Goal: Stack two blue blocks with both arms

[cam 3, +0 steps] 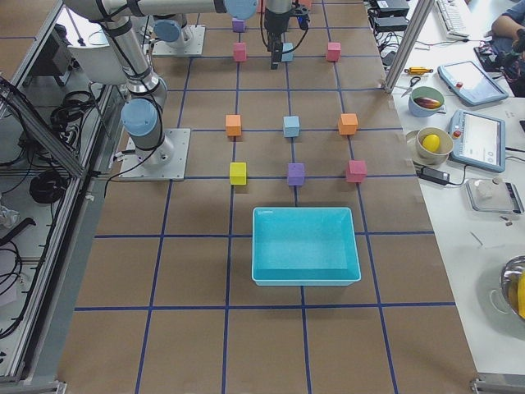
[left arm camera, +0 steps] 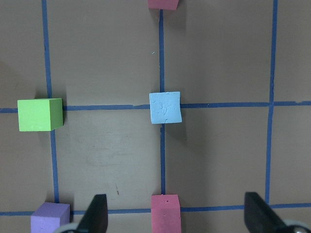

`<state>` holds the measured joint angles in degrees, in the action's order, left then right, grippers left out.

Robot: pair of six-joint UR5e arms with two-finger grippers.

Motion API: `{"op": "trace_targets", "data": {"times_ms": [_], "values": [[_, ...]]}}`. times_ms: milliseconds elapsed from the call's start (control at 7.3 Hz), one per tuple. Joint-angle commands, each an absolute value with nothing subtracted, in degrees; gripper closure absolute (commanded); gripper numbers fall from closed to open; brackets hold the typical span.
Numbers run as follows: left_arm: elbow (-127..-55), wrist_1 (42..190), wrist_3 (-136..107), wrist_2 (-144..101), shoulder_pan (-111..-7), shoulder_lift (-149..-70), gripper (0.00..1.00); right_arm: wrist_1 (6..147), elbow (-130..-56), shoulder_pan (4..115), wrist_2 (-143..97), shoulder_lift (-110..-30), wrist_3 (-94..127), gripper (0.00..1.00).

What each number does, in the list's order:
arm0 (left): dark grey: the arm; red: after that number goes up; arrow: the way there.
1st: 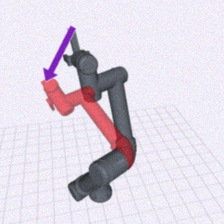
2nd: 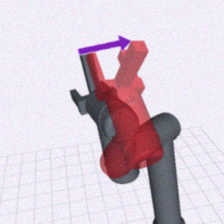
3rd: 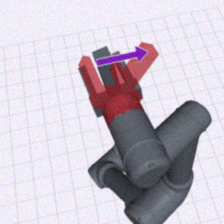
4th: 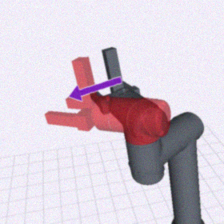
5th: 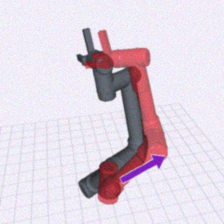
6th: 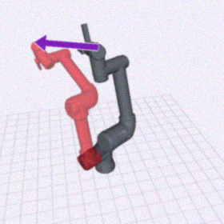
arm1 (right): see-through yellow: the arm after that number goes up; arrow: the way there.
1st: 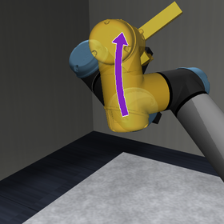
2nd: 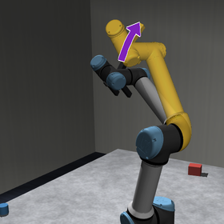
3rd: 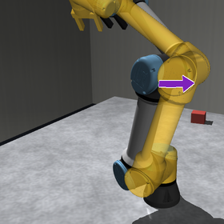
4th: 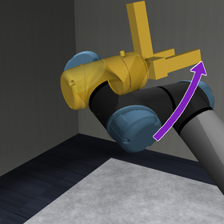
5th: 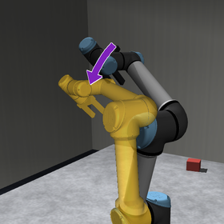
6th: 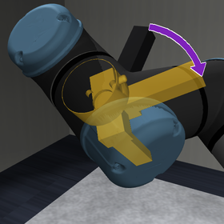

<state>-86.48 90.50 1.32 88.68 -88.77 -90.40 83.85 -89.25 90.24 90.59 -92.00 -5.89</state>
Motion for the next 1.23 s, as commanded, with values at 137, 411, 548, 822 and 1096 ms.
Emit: {"op": "trace_targets", "data": {"times_ms": [137, 411, 548, 822, 1096], "values": [[-86.57, 90.53, 1.32, 88.59, -88.77, -90.44, 0.00, 83.85, -89.74, 90.26, 90.61, -92.11, -5.89, 0.00], [-86.75, 90.61, 1.32, 88.59, -88.77, -90.53, 0.00, 83.85, -89.39, 90.18, 90.53, -92.11, -5.89, 0.00], [-86.84, 90.62, 1.32, 88.59, -88.77, -90.44, 0.00, 83.85, -89.82, 90.26, 90.70, -92.11, -5.89, 0.00], [-87.18, 90.70, 1.32, 88.68, -88.77, -90.35, 0.00, 83.94, -90.00, 90.26, 91.05, -91.41, -5.89, 0.00], [-87.54, 90.53, 1.32, 88.59, -88.77, -90.18, 0.00, 84.72, -90.09, 90.09, 90.53, -87.13, -6.67, 0.00]]}}
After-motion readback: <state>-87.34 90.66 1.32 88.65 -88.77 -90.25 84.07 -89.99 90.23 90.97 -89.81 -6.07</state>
